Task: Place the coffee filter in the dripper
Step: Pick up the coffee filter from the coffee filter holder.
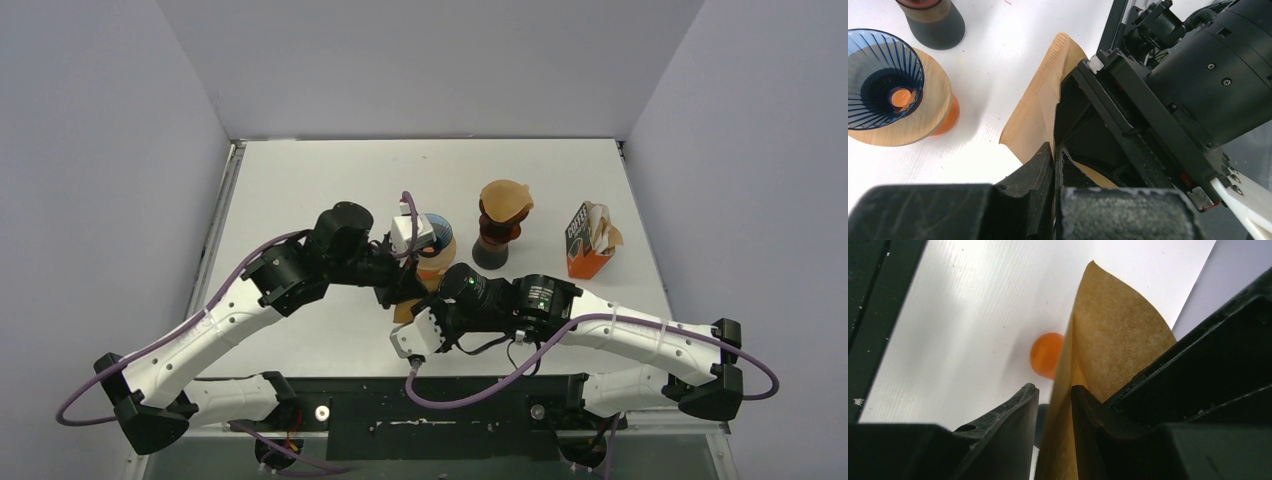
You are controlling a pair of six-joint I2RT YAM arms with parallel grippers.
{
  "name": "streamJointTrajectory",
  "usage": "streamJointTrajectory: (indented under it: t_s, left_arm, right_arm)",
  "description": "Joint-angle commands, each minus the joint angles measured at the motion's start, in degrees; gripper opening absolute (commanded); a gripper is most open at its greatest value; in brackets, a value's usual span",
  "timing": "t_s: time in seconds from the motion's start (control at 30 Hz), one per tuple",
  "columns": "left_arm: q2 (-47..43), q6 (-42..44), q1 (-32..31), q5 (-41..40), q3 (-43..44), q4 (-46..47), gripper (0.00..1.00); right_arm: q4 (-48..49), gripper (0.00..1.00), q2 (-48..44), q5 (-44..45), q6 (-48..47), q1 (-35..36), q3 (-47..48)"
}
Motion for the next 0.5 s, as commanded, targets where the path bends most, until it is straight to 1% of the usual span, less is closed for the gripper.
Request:
streamJointTrajectory:
  t_s: [0.0,0.17,0.27,0.37,0.47]
  left_arm:
    - [0.4,1.2,-0.9,-0.9,3.2,-0.5,0.0]
    - [1.0,1.5,-1.3,-3.2,3.8,-1.6,0.0]
    - [1.2,1.5,-1.5,-4.6,4.4,-2.3,0.0]
    - [1.0,1.6,-1.5,-3.5,4.9,-2.5,0.0]
    - [0.9,1.7,-1.5,-2.7,5.3,-3.0,0.0]
  right_arm:
    - [3.5,0.32,0.4,5.4,-0.4,0.5,2.1]
    - [6.4,0.33,-0.9,5.1,-1.2,0.4,-0.2]
    - [8.8,0.36,-2.6,4.8,-2.3,0.4,-2.5]
    - [10.0,0.37,-3.4,4.9,-2.9,0.4,-3.7]
    - [10.0,0.35,-3.1,5.7,-3.0,0.4,-3.7]
